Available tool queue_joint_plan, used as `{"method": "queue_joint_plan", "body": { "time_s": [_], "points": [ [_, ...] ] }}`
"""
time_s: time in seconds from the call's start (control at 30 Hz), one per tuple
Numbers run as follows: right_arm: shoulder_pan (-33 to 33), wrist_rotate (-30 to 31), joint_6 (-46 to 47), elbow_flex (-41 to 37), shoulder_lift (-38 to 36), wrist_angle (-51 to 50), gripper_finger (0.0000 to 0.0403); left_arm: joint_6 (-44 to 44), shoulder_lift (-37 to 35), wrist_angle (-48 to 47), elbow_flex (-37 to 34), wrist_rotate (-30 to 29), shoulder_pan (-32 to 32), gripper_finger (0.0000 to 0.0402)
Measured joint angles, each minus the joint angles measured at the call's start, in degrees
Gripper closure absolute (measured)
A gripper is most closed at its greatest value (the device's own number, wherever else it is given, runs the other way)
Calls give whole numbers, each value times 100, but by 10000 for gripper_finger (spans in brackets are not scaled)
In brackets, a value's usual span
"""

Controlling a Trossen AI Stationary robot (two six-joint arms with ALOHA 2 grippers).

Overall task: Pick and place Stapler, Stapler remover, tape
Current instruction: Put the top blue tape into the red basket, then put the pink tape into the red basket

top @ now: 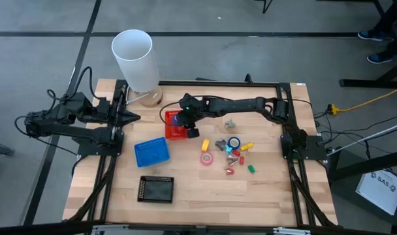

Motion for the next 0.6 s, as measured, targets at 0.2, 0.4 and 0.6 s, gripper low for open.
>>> {"method": "queue_joint_plan", "body": {
  "time_s": [0.2, 0.4, 0.6],
  "points": [
    [-2, -2, 0, 37, 0, 23, 250, -4, 0, 0, 0, 2, 1, 389],
    [-2, 0, 44, 42, -7, -24, 227, -1, 2, 0, -1, 0, 2, 393],
    [187, 16, 163, 212, -63, -447, 224, -4, 0, 0, 0, 2, 1, 389]
  ]
}}
